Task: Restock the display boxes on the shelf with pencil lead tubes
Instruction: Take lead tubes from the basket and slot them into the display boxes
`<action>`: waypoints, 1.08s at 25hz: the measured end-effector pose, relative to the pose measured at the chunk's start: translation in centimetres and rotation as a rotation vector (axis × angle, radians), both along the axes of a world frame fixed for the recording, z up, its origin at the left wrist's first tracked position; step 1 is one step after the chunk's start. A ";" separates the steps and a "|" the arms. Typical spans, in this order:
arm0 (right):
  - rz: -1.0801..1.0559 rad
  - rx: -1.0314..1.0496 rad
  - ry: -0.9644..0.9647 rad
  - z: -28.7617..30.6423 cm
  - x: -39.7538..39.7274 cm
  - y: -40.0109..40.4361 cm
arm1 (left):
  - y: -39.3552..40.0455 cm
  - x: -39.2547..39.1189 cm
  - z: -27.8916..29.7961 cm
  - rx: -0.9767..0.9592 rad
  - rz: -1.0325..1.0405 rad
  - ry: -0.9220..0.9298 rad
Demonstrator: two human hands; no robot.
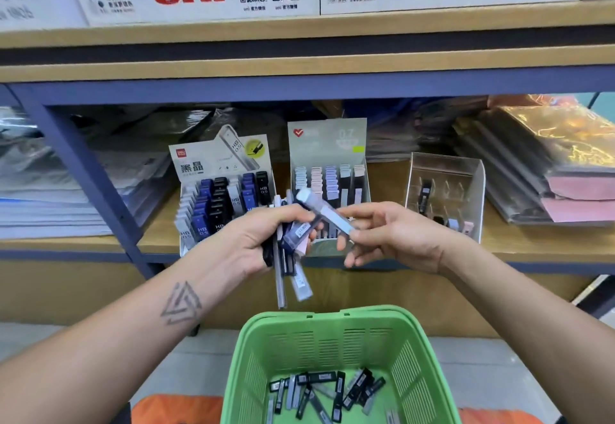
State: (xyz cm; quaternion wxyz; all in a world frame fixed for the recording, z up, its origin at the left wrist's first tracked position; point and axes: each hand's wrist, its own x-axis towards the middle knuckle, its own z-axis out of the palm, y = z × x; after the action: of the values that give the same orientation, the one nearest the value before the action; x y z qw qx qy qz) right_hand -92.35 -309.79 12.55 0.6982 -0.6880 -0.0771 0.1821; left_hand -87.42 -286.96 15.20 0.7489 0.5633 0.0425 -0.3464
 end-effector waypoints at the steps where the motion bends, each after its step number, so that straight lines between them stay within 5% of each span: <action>1: 0.029 -0.099 -0.037 0.1 -0.1 0.3 | -0.1 0.0 0.3 0.000 0.011 0.004; 5: -0.091 -0.320 -0.205 0.8 0.3 1.0 | -0.8 -0.2 1.4 -0.007 0.006 0.019; 11: -0.508 -0.342 -0.354 2.2 2.7 -1.4 | -1.3 0.8 2.7 0.029 0.033 -0.026; 17: -0.617 -0.719 -0.598 2.3 4.5 -1.3 | -2.1 1.2 2.9 0.029 0.055 -0.036; 27: -0.642 -0.748 -0.764 0.7 5.6 0.2 | -2.2 1.1 2.9 0.057 0.037 -0.053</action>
State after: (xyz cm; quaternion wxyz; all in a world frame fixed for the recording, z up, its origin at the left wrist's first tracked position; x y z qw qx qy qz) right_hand -86.75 -309.60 13.23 0.3532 -0.8913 -0.0417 -0.2812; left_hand -86.32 -289.20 18.08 0.7397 0.5925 0.0429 -0.3162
